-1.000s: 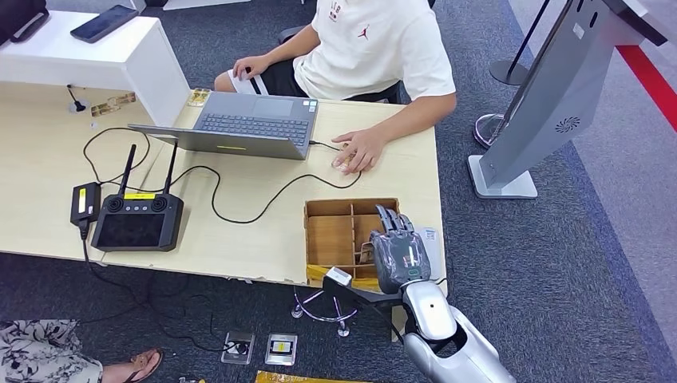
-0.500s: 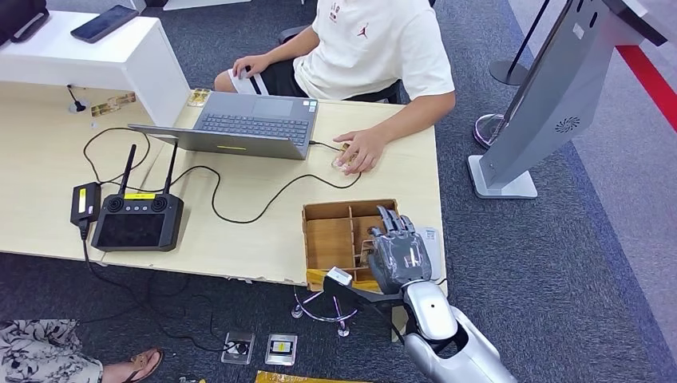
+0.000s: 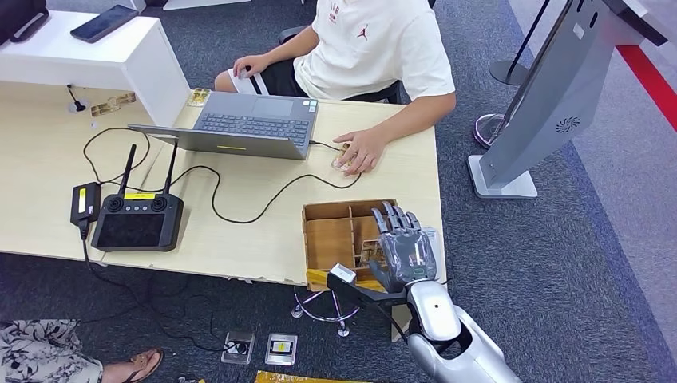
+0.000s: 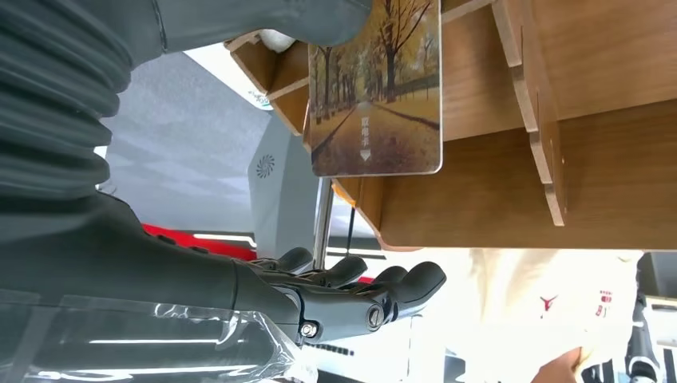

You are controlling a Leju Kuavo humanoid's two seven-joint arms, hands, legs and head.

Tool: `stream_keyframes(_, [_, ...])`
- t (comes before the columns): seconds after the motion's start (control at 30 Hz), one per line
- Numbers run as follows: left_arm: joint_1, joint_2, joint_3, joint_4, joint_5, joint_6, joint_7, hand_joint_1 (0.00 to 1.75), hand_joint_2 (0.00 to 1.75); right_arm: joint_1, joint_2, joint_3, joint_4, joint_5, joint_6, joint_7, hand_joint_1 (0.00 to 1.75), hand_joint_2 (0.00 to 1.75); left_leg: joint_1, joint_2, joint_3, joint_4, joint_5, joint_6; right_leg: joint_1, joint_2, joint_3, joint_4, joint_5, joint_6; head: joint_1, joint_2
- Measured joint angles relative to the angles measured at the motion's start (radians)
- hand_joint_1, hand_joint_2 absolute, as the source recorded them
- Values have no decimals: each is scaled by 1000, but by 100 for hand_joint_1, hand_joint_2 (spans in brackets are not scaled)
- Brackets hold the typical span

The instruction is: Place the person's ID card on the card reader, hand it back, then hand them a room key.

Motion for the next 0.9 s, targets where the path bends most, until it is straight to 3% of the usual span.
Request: stream_keyframes(0.9, [-1, 2, 0, 0, 11, -2, 0, 0, 175, 8, -51, -24, -105, -18, 126, 3, 0, 175, 0, 0, 0, 0, 0, 0, 0, 0, 0, 0, 0, 0, 0, 0])
